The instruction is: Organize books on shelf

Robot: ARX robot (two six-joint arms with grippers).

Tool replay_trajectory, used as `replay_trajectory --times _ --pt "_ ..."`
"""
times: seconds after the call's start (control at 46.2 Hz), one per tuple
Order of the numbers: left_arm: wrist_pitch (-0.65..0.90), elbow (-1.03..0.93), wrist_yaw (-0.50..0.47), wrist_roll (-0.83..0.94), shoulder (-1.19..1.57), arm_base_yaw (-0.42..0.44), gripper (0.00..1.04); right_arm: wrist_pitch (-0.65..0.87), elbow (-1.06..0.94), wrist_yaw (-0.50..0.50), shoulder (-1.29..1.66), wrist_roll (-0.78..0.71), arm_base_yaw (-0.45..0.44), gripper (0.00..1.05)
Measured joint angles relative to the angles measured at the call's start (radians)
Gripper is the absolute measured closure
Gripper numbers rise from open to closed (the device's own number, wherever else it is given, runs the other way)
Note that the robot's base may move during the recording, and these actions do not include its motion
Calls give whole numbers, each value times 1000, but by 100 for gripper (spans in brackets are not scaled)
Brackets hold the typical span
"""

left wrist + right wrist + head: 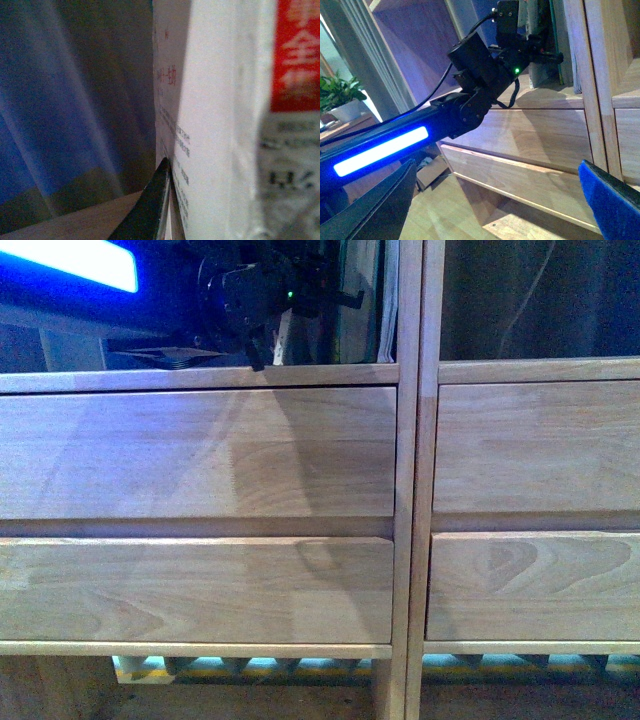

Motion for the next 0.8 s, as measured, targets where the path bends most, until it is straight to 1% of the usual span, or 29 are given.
replay_trajectory --times 0.065,0.152,0.238,0.325,0.347,0.39,0.412,0.477,0.498,0.52,0.563,0.585,0.628,0.65,0.737,0.802 --pt "7 1 -10 9 1 -6 79 0 0 0 0 0 0 7" --pt "68 -52 -25 16 -18 -16 64 0 0 0 0 0 0 7" --pt "177 -205 -37 21 -82 -25 47 0 0 0 0 0 0 7" --pt "261 -359 -45 16 -152 -27 33 0 0 0 0 0 0 7" --pt "269 -378 -45 14 -161 -27 31 0 0 0 0 0 0 7" --pt "314 -470 -46 14 -209 -27 23 0 0 0 0 0 0 7" --pt "319 -481 -46 14 -215 -27 23 0 0 0 0 0 0 7" --pt "385 -616 -54 -7 -296 -27 12 0 0 0 0 0 0 7" --pt "413 -686 -60 -25 -343 -26 7 0 0 0 0 0 0 7" --pt "437 -745 -65 -32 -384 -23 6 0 0 0 0 0 0 7" --pt "491 -867 -83 -56 -474 -19 8 0 0 0 0 0 0 7" --pt "514 -940 -79 -66 -532 -15 8 0 0 0 0 0 0 7" --pt "539 -1001 -67 -66 -583 -10 8 0 0 0 0 0 0 7" --pt "583 -1086 -67 -69 -652 -2 7 0 0 0 0 0 0 7" --pt "650 -1312 -21 -96 -842 38 7 0 0 0 0 0 0 7" --pt "658 -1483 8 -132 -989 86 7 0 0 0 0 0 0 7"
